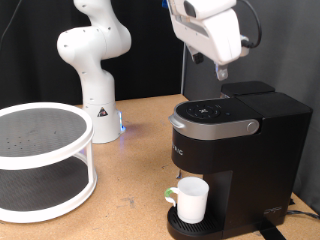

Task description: Make a cup of coffee with the keurig machine

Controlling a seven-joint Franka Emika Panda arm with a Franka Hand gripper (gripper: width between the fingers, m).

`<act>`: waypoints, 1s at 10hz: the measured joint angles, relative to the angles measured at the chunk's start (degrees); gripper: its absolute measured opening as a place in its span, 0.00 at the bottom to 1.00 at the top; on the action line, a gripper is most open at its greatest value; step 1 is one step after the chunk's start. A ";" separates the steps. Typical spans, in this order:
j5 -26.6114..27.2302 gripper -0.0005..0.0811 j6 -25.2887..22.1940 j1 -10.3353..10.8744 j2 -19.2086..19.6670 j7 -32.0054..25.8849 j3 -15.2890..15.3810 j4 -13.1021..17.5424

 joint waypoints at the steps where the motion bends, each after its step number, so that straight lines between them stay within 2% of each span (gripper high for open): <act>1: -0.14 0.99 1.31 0.00 0.00 -0.21 0.00 -1.08; 3: -0.17 0.99 3.62 0.00 -0.01 -1.03 0.02 -3.23; 4: -0.16 0.88 6.80 0.00 -0.02 -1.05 0.13 -4.79; 5: -0.16 0.65 10.26 0.02 -0.06 -1.30 0.29 -6.51; 6: -0.11 0.65 13.91 0.03 -0.13 -1.68 0.47 -8.17; 7: 0.07 0.49 17.17 0.03 -0.21 -1.89 0.69 -9.74; 8: 0.36 0.49 19.09 0.04 -0.25 -2.21 0.84 -10.95; 9: 1.10 0.24 19.77 0.04 -0.25 -3.06 0.89 -11.73; 10: 2.36 0.10 19.94 0.06 -0.26 -4.21 0.90 -12.23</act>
